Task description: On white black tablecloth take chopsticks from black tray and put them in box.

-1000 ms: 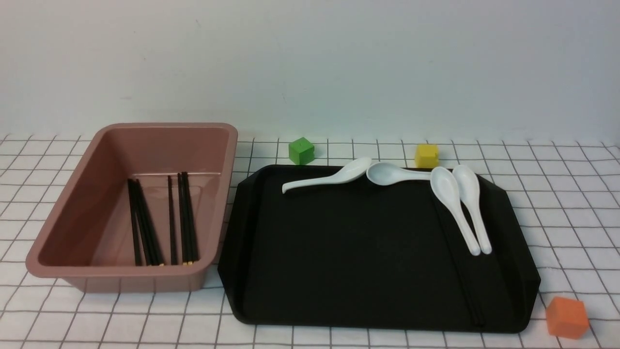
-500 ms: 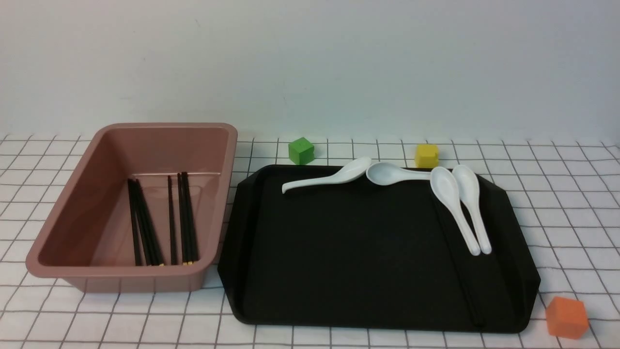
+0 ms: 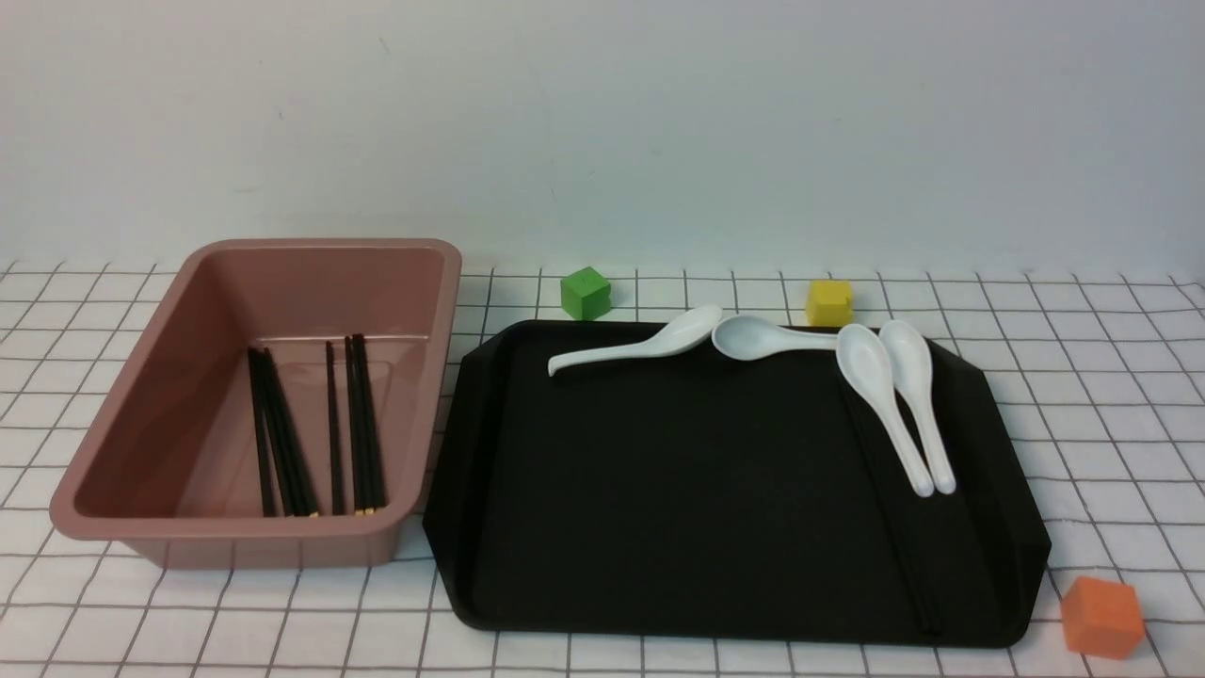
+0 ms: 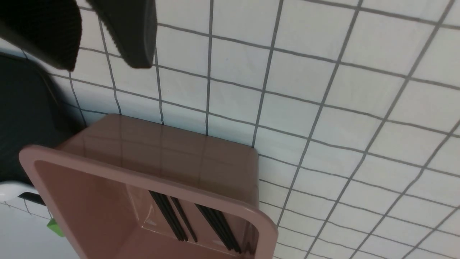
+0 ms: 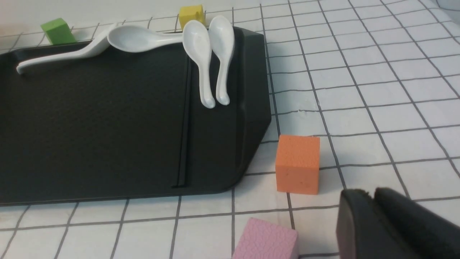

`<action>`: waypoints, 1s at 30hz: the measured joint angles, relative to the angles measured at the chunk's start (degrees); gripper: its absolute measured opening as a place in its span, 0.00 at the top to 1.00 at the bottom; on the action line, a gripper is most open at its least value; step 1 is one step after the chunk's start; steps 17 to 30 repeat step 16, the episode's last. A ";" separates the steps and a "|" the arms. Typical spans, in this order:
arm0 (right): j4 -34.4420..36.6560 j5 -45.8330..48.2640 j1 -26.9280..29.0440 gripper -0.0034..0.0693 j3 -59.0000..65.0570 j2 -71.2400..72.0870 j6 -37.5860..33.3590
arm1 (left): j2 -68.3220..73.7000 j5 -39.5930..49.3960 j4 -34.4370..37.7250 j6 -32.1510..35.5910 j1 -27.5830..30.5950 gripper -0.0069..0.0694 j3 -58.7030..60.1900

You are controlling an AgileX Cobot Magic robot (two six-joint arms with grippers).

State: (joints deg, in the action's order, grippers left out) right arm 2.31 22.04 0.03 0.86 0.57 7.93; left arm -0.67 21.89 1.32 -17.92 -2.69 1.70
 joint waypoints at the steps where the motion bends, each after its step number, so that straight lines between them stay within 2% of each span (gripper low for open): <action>1: 0.00 0.00 0.00 0.84 0.00 0.00 0.00 | 0.00 0.00 0.00 0.00 0.00 0.60 0.00; 30: 0.00 0.00 0.00 0.83 0.00 0.00 0.02 | 0.00 -0.04 0.00 0.00 0.00 0.60 0.00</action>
